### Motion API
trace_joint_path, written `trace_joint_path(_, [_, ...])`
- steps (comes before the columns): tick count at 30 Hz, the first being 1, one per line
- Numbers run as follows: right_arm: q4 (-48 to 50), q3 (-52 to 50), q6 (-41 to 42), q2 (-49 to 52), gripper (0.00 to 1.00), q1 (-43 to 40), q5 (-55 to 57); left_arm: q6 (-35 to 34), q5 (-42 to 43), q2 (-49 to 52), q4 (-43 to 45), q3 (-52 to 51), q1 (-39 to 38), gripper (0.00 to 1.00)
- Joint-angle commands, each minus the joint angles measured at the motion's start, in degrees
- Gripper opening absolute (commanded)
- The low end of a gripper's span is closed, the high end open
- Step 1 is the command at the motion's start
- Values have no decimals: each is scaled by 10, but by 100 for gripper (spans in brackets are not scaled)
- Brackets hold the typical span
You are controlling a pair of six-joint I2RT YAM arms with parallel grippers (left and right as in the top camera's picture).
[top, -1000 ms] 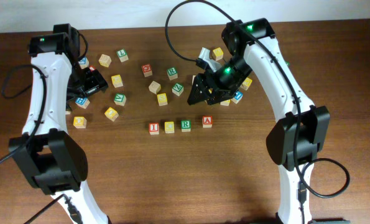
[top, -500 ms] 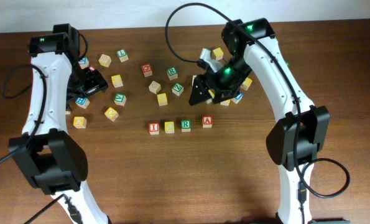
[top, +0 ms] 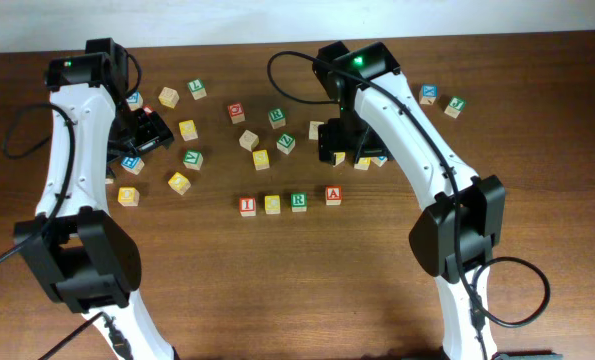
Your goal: Spell out ICRA
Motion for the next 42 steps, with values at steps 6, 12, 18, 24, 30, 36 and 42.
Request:
trace_joint_path(6, [6, 8, -22, -11, 63, -2, -34, -1, 4, -4, 0, 3, 3, 99])
trace_joint_path(12, [16, 8, -141, -11, 43, -2, -180, -1, 4, -4, -1, 3, 3, 99])
trace_joint_path(18, [17, 8, -79, -11, 4, -2, -126, -1, 4, -4, 0, 3, 3, 99])
trace_joint_path(24, [20, 8, -47, -11, 4, -2, -102, -1, 4, -4, 0, 3, 3, 99])
trace_joint_path(30, [22, 8, -30, -11, 4, -2, -87, -1, 4, -4, 0, 3, 3, 99])
trace_joint_path(36, [23, 8, -31, -11, 39, -2, -87, -1, 4, -4, 0, 3, 3, 99])
trace_joint_path(42, [7, 9, -31, -12, 45, -2, -89, -1, 4, -4, 0, 3, 3, 99])
